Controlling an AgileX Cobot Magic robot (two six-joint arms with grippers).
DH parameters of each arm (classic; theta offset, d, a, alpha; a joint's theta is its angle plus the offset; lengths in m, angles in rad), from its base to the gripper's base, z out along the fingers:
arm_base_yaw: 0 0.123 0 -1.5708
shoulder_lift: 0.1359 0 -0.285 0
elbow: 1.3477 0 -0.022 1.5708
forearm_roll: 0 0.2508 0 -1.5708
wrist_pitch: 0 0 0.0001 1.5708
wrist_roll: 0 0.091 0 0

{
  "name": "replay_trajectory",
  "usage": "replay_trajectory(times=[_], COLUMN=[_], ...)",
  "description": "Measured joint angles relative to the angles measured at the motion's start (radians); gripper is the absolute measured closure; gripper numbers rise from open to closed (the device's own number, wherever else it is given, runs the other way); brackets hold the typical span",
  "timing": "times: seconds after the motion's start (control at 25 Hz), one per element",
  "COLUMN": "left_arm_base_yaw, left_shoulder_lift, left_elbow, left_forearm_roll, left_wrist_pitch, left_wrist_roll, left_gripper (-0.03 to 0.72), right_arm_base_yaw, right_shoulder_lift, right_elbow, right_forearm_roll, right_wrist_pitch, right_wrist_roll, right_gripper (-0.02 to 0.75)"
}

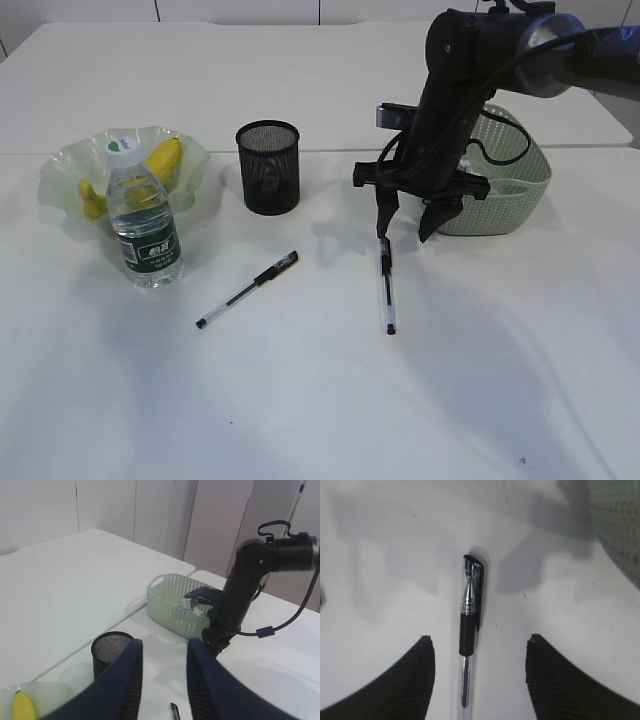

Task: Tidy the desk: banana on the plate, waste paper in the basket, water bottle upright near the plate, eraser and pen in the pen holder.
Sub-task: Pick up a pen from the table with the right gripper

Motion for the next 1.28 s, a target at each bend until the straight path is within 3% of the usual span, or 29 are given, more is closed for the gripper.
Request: replay_trajectory(times=[1.28], left_arm_base_yaw=[0.000], left_shoulder_lift=[0.000], left_elbow=[0.000], left_forearm_roll=[0.053], left_wrist_pitch=[0.000], left_wrist_roll=[-0.058], left_gripper=[0.491], right_arm_base_yaw=[0.000], right_shoulder_lift=[0.049], right_elbow=[0.000], right_forearm_roll=[0.049], right_wrist_pitch=[-0.020], right_wrist_roll=[-0.002], right_gripper=[0.311])
